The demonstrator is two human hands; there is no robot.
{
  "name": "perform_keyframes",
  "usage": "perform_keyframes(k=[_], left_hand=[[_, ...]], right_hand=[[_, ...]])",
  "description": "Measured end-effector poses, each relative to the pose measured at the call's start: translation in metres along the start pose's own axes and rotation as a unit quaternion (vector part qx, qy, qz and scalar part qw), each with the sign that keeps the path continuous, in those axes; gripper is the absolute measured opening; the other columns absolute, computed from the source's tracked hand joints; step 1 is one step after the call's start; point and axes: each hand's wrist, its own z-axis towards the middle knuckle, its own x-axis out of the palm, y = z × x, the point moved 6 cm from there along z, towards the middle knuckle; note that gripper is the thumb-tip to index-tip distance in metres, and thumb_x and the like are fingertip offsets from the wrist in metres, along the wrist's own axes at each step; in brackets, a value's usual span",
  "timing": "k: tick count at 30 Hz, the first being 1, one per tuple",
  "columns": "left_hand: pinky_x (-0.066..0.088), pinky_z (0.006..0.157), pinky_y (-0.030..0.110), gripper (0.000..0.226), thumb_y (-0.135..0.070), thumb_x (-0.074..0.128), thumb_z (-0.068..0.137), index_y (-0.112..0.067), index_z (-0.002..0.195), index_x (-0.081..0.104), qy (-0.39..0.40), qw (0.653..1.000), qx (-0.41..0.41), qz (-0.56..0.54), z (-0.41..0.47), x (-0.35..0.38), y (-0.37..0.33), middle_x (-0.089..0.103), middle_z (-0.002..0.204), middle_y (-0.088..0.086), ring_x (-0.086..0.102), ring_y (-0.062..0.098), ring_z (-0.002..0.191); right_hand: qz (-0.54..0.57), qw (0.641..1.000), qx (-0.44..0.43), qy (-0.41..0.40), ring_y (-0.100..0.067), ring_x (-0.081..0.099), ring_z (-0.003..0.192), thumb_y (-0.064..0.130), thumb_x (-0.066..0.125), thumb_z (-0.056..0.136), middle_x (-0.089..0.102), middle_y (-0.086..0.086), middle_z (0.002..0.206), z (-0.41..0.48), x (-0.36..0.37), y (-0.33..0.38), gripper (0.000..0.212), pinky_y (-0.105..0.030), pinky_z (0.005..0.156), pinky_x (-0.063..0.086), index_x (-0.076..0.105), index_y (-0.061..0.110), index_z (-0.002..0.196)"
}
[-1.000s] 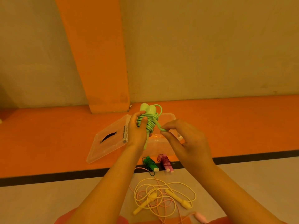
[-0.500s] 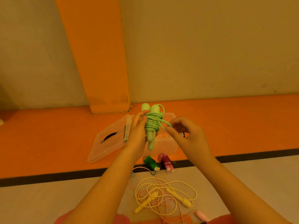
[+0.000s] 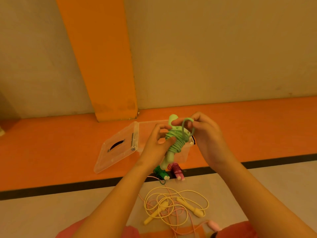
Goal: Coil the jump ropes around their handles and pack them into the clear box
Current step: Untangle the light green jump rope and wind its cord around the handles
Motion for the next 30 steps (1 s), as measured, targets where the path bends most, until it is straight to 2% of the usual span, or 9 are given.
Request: perform_keyframes(k=[2, 6, 11, 14, 17, 21, 24, 30], left_hand=[[0.058, 0.075, 0.049, 0.023, -0.005, 0.061, 0.090, -0.016, 0.107, 0.051, 0.012, 1.000, -0.009, 0.007, -0.003, 0.002, 0.001, 0.059, 0.110, 0.019, 0.065, 0.035, 0.097], [0.058, 0.067, 0.036, 0.009, -0.012, 0.052, 0.097, -0.012, 0.106, 0.050, 0.023, 1.000, -0.012, 0.005, -0.006, 0.004, 0.000, 0.059, 0.109, 0.023, 0.066, 0.030, 0.087], [0.057, 0.064, 0.031, 0.012, -0.007, 0.044, 0.100, -0.016, 0.105, 0.051, 0.059, 0.998, 0.012, 0.030, -0.010, 0.010, -0.002, 0.058, 0.110, 0.021, 0.064, 0.025, 0.080], [0.057, 0.066, 0.026, 0.019, -0.005, 0.043, 0.099, -0.020, 0.106, 0.052, 0.100, 0.994, 0.013, 0.032, -0.014, 0.017, -0.004, 0.055, 0.109, 0.012, 0.065, 0.019, 0.081], [0.059, 0.075, 0.032, 0.024, -0.003, 0.045, 0.098, -0.024, 0.108, 0.052, 0.123, 0.991, 0.016, 0.042, -0.016, 0.022, -0.004, 0.054, 0.113, 0.010, 0.067, 0.023, 0.088], [0.059, 0.073, 0.030, 0.019, 0.002, 0.045, 0.097, -0.014, 0.106, 0.050, 0.118, 0.993, -0.001, 0.029, -0.015, 0.021, -0.003, 0.052, 0.107, 0.007, 0.067, 0.016, 0.078], [0.059, 0.079, 0.039, 0.017, 0.005, 0.045, 0.096, -0.011, 0.100, 0.049, 0.120, 0.992, 0.006, 0.036, -0.015, 0.021, -0.002, 0.052, 0.113, 0.012, 0.067, 0.020, 0.080], [0.056, 0.082, 0.049, 0.018, 0.005, 0.049, 0.093, -0.012, 0.098, 0.052, 0.120, 0.990, 0.019, 0.065, -0.016, 0.020, -0.002, 0.053, 0.109, 0.012, 0.065, 0.029, 0.081]], right_hand=[[-0.012, 1.000, -0.001, -0.009, -0.028, 0.062, 0.091, 0.017, 0.048, 0.084, 0.068, -0.011, 0.092, -0.001, -0.001, -0.001, 0.015, -0.041, 0.083, 0.046, 0.062, 0.018, 0.078], [-0.086, 0.996, 0.011, -0.018, -0.017, 0.058, 0.071, 0.024, 0.047, 0.091, 0.064, -0.003, 0.086, -0.003, -0.005, -0.003, 0.016, -0.026, 0.067, 0.049, 0.060, 0.019, 0.098], [-0.139, 0.990, 0.028, -0.026, -0.009, 0.047, 0.052, 0.006, 0.045, 0.097, 0.061, 0.003, 0.068, -0.004, -0.006, -0.006, 0.010, -0.016, 0.050, 0.038, 0.051, 0.013, 0.096], [-0.145, 0.988, 0.035, -0.032, -0.007, 0.050, 0.055, 0.003, 0.052, 0.093, 0.062, 0.002, 0.065, -0.005, -0.006, -0.006, 0.012, -0.015, 0.054, 0.041, 0.048, 0.013, 0.096], [-0.151, 0.988, 0.030, -0.031, -0.008, 0.059, 0.066, 0.002, 0.058, 0.089, 0.064, 0.003, 0.068, -0.006, -0.006, -0.004, 0.016, -0.018, 0.063, 0.046, 0.054, 0.014, 0.100], [-0.130, 0.990, 0.029, -0.038, -0.003, 0.053, 0.055, 0.002, 0.058, 0.088, 0.065, 0.003, 0.066, -0.007, -0.005, 0.001, 0.015, -0.014, 0.055, 0.042, 0.059, 0.013, 0.097], [-0.127, 0.991, 0.029, -0.037, -0.002, 0.048, 0.051, 0.001, 0.057, 0.088, 0.062, 0.005, 0.063, -0.007, -0.004, 0.002, 0.015, -0.013, 0.052, 0.040, 0.059, 0.013, 0.096], [-0.121, 0.991, 0.040, -0.043, -0.004, 0.048, 0.050, 0.003, 0.058, 0.088, 0.062, 0.000, 0.065, -0.008, -0.006, 0.000, 0.014, -0.013, 0.051, 0.039, 0.061, 0.014, 0.096]])
